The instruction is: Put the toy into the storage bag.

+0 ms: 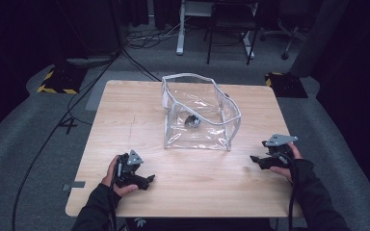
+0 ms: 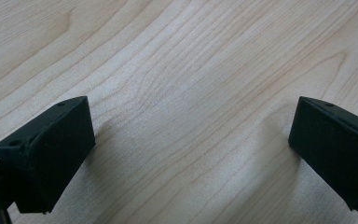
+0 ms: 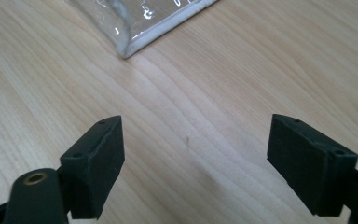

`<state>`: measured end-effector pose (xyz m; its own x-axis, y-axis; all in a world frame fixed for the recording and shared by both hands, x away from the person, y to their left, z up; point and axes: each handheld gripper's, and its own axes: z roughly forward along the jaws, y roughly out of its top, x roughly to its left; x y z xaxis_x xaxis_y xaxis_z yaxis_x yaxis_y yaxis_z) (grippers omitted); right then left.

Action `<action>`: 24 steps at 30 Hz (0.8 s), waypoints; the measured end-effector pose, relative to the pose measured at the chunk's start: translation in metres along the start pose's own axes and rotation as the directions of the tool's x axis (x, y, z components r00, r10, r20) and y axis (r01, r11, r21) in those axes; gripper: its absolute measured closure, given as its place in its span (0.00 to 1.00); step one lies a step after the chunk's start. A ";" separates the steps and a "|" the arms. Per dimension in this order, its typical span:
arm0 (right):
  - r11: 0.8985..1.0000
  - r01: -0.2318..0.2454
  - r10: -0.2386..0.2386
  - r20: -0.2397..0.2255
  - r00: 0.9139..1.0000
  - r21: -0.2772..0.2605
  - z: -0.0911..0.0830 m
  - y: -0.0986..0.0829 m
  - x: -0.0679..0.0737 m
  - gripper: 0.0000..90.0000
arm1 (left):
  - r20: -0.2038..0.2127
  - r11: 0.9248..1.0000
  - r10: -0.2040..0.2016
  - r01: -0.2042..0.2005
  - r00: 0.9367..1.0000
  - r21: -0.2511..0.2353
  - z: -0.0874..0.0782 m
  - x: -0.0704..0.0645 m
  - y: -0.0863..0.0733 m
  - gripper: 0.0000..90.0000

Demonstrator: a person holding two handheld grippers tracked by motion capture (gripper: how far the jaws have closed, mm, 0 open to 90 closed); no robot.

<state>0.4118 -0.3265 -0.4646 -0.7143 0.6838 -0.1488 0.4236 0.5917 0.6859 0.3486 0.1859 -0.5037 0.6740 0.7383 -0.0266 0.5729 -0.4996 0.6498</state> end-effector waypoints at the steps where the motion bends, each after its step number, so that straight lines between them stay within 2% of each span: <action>1: 1.000 -0.009 0.009 -0.006 1.000 -0.002 0.000 -0.002 0.001 0.21 | 0.001 1.000 0.000 0.000 1.000 -0.001 0.000 0.000 0.000 0.00; 4: 1.000 -0.002 0.002 0.000 1.000 0.007 -0.001 -0.006 0.003 0.21 | 0.000 1.000 0.000 0.000 1.000 0.000 0.000 0.000 0.000 0.00; 5: 1.000 -0.015 0.015 -0.005 1.000 0.005 -0.002 -0.010 0.004 0.21 | 0.001 1.000 0.000 0.000 1.000 -0.001 0.000 0.000 0.000 0.00; 8: 1.000 -0.015 0.014 0.010 1.000 0.007 -0.003 -0.013 0.005 0.21 | 0.001 1.000 0.000 0.000 1.000 -0.001 0.000 0.000 0.000 0.00; 24: 0.999 -0.052 0.052 0.006 0.999 -0.003 -0.012 -0.043 0.008 0.20 | 0.000 1.000 0.000 0.000 1.000 -0.001 0.000 0.000 0.000 0.00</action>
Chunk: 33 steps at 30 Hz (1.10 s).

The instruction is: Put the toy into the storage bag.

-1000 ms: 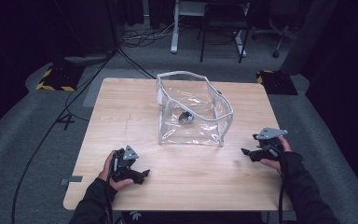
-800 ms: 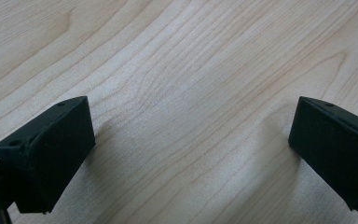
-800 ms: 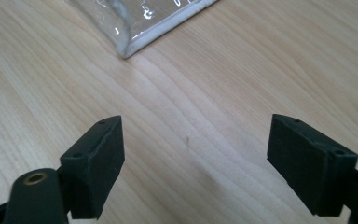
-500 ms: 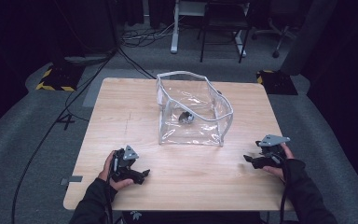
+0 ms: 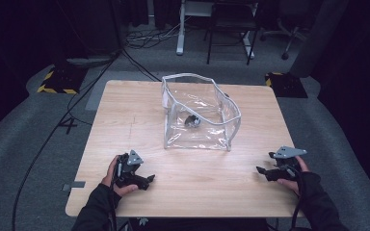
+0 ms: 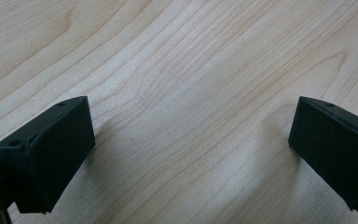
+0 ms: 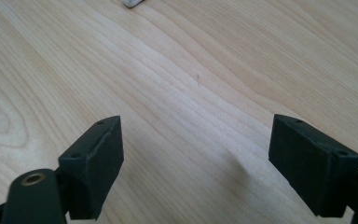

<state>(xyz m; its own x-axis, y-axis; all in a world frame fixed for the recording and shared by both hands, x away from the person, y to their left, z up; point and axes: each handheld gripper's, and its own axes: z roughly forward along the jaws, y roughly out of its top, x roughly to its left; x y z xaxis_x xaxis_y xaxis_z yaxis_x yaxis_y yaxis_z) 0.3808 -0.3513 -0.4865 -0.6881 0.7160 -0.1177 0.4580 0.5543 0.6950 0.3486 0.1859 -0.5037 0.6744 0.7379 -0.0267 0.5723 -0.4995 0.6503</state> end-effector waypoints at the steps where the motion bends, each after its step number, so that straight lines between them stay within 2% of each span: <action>1: 1.000 -0.005 0.005 -0.002 1.000 -0.001 -0.001 -0.002 0.000 0.20 | -0.001 1.000 0.000 0.000 1.000 0.001 0.000 0.000 0.000 0.00; 11: 0.999 -0.039 0.039 -0.005 0.999 -0.005 -0.005 -0.017 -0.003 0.20 | -0.001 1.000 0.001 -0.001 1.000 0.000 0.000 0.000 0.000 0.00; 13: 0.998 -0.062 0.062 -0.010 0.998 -0.013 -0.007 -0.022 -0.003 0.19 | -0.001 1.000 0.000 0.000 1.000 0.000 0.000 0.000 0.000 0.00; 16: 0.998 -0.062 0.062 -0.014 0.998 -0.011 -0.009 -0.025 -0.004 0.19 | -0.001 1.000 0.000 0.000 1.000 0.000 0.000 0.000 0.000 0.00; 20: 0.995 -0.101 0.100 -0.021 0.995 -0.028 -0.013 -0.034 -0.005 0.18 | 0.001 1.000 0.000 0.000 1.000 0.000 0.000 0.000 0.000 0.00; 24: 0.991 -0.127 0.127 0.009 0.992 -0.043 -0.018 -0.040 -0.004 0.18 | -0.005 1.000 -0.006 0.006 1.000 0.001 0.000 0.000 0.000 0.00; 28: 0.982 -0.179 0.181 0.021 0.983 -0.050 -0.021 -0.046 -0.004 0.17 | -0.007 1.000 -0.009 0.009 1.000 0.000 0.000 0.000 0.000 0.00; 30: 0.982 -0.182 0.183 0.029 0.983 -0.049 -0.022 -0.047 -0.004 0.17 | -0.018 1.000 -0.005 0.005 1.000 -0.004 0.000 0.000 0.000 0.00; 33: 0.978 -0.199 0.201 0.036 0.979 -0.056 -0.022 -0.048 -0.002 0.17 | -0.008 1.000 -0.011 0.011 1.000 0.001 0.000 0.000 0.000 0.00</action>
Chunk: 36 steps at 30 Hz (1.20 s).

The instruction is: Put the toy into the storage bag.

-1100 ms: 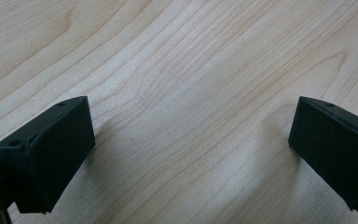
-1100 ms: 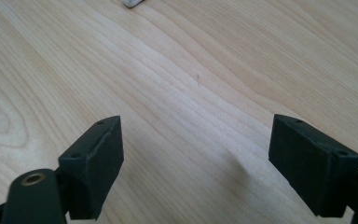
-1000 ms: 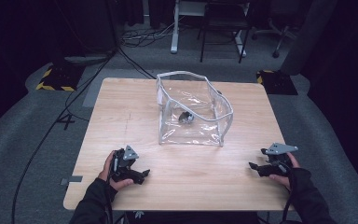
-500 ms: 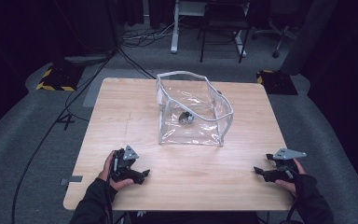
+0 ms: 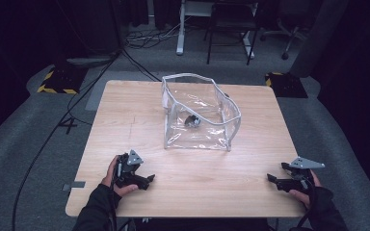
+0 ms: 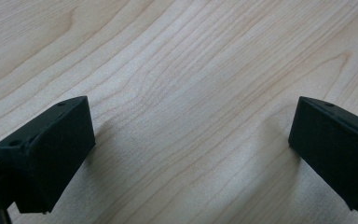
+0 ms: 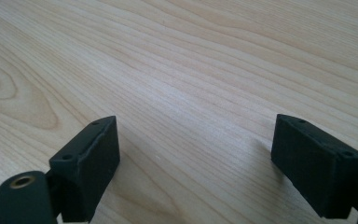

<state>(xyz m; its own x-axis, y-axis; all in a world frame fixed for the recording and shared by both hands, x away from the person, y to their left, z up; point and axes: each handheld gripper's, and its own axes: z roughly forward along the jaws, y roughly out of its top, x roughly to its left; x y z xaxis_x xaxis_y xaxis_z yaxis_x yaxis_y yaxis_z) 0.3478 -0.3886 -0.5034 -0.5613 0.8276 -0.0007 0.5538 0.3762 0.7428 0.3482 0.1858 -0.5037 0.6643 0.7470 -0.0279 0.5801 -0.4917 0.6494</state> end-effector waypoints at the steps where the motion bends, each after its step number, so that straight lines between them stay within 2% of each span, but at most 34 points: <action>1: 1.000 -0.001 0.001 0.000 1.000 0.001 0.000 0.000 0.000 0.17 | -0.004 1.000 0.004 -0.004 1.000 -0.003 0.000 0.000 0.000 0.00; 7: 1.000 0.014 -0.014 0.003 1.000 0.006 0.000 0.000 -0.001 0.17 | 0.000 1.000 0.001 -0.001 1.000 -0.001 0.000 0.000 0.000 0.00; 36: 1.000 0.014 -0.014 0.003 1.000 0.006 0.001 0.001 -0.001 0.17 | -0.004 1.000 0.001 -0.001 1.000 -0.004 0.001 0.001 0.001 0.00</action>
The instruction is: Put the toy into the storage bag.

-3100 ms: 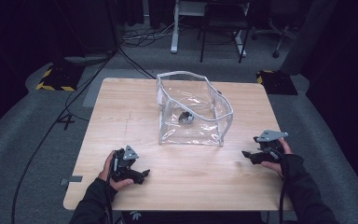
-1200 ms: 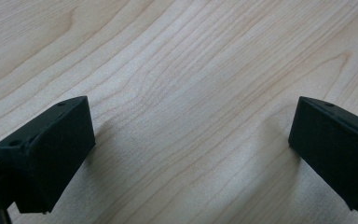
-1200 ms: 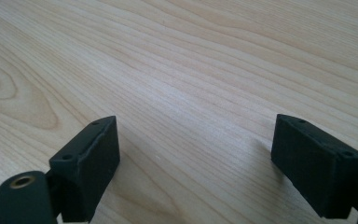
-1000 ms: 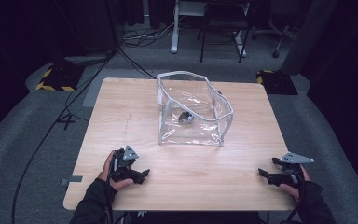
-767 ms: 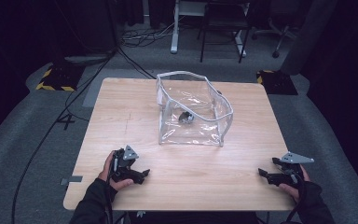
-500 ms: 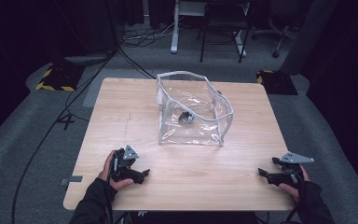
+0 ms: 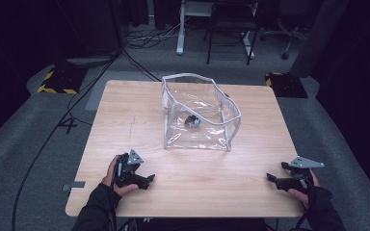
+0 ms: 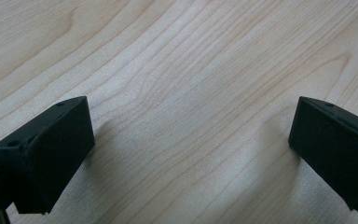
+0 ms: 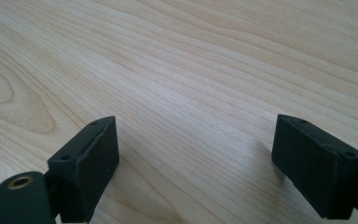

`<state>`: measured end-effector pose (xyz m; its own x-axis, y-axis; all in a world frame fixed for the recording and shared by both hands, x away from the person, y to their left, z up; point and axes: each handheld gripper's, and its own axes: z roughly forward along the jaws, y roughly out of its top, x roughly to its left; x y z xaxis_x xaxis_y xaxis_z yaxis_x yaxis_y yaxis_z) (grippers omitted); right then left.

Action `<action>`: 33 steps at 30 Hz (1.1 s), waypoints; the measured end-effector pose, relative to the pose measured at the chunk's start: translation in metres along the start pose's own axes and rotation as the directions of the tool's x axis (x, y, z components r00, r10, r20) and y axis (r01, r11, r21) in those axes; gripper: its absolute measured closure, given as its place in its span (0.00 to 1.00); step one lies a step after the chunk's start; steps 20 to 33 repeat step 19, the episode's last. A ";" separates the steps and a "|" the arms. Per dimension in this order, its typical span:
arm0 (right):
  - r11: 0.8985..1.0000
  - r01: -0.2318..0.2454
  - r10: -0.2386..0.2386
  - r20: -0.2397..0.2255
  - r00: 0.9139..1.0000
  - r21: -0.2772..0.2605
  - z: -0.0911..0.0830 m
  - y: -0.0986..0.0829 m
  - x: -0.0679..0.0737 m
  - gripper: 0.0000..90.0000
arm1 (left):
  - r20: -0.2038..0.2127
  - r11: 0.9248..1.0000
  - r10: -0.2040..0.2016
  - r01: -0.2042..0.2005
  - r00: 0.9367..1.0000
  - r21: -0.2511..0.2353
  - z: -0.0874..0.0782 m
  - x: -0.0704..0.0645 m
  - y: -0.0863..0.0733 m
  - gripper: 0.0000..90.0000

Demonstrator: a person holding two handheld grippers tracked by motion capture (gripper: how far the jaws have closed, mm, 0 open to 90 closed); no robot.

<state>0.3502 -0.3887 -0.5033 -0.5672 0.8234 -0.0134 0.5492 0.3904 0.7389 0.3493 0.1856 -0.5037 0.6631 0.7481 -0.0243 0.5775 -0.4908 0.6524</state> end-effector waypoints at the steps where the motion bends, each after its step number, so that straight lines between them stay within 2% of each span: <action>1: 1.000 0.000 0.000 0.000 1.000 0.000 0.000 0.000 0.000 0.17 | 0.000 1.000 0.000 0.000 1.000 0.000 0.000 0.000 0.000 0.00; 33: 1.000 -0.001 0.001 0.000 1.000 0.000 0.000 0.000 0.000 0.17 | -0.011 1.000 0.004 -0.005 1.000 -0.003 0.000 0.000 0.000 0.00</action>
